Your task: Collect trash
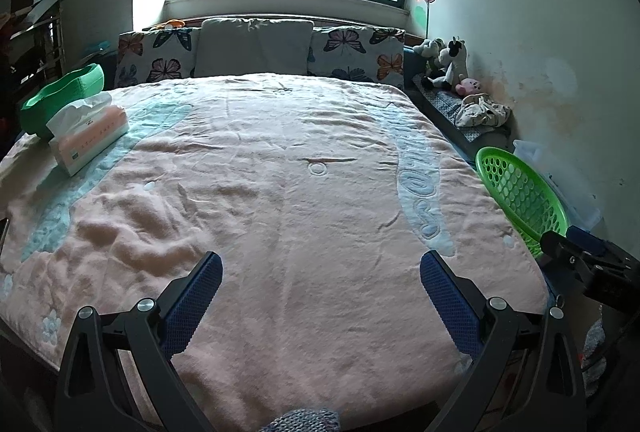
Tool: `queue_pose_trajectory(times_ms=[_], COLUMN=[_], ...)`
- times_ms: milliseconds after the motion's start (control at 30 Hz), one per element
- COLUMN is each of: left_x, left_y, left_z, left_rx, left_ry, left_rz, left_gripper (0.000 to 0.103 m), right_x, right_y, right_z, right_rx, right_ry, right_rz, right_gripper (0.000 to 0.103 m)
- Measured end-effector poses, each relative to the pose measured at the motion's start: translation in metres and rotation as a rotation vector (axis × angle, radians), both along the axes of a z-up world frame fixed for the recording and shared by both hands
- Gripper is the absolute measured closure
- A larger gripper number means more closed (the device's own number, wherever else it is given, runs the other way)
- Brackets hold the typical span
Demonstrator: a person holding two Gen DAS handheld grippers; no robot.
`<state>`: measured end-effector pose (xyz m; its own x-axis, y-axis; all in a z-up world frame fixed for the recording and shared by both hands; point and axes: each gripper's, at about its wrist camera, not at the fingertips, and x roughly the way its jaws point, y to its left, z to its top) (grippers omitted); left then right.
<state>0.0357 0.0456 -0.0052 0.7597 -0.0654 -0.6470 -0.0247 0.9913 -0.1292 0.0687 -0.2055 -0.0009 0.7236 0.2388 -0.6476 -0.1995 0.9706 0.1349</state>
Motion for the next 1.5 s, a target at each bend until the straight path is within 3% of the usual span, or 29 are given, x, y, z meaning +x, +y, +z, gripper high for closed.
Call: queue_pose_trajectory(times_ms=[1500], left_x=[-0.0021], left_y=[-0.0013], left_z=[-0.0032], left_rx=[-0.001], left_ry=[0.015], left_rz=[0.018], left_gripper=[0.007], right_x=[0.002], right_y=[0.0064], right_z=[-0.0048], right_rx=[0.003], right_ry=[0.017], right_rz=[0.021], right_gripper=[0.004])
